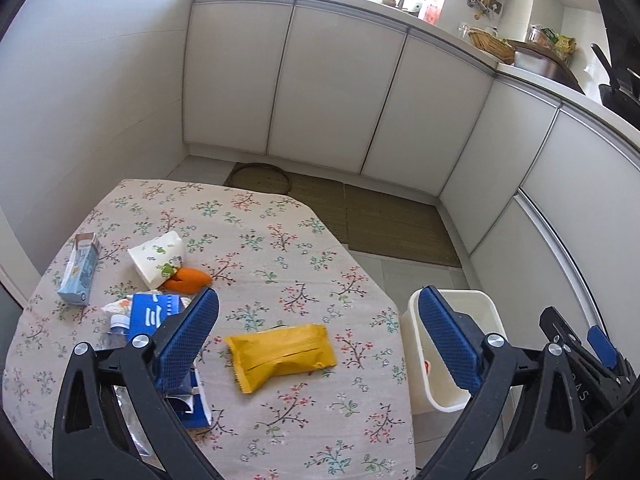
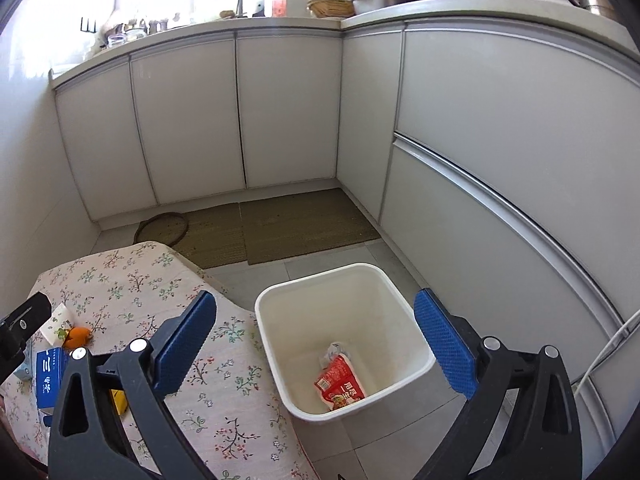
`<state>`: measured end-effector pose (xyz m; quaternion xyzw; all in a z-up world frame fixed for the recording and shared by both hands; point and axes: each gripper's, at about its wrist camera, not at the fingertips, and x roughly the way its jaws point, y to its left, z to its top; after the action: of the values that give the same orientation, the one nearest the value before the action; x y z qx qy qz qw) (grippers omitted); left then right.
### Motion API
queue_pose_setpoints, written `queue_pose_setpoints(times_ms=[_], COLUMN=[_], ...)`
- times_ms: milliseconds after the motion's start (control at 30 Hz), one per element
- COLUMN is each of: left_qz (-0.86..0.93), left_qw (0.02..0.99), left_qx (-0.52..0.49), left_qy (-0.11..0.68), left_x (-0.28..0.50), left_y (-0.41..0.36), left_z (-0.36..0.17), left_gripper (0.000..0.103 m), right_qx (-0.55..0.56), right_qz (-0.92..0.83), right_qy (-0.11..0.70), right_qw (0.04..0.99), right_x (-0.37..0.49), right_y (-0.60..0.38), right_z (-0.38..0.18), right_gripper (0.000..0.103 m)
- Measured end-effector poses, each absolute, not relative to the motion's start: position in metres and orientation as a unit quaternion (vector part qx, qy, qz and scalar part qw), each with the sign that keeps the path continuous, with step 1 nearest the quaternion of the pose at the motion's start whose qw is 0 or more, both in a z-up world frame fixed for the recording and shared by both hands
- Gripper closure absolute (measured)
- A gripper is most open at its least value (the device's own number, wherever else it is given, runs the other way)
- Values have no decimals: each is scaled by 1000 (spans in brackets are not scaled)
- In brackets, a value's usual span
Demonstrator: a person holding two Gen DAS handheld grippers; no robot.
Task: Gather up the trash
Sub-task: 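Move both grippers back over the table toward the remaining trash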
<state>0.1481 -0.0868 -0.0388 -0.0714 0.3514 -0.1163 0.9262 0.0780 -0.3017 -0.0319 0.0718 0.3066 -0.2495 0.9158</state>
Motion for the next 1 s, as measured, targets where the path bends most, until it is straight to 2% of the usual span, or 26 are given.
queue_pose_setpoints(times_ms=[1000], left_qz=[1], left_qw=[926], left_qx=[-89], left_qy=[366], left_x=[155], left_y=[45], left_z=[-61], left_gripper=[7], right_qx=[-11], right_qz=[-138], right_qy=[309], right_qw=[941], right_x=[135], right_y=[-160], right_z=[-48], right_gripper=[7])
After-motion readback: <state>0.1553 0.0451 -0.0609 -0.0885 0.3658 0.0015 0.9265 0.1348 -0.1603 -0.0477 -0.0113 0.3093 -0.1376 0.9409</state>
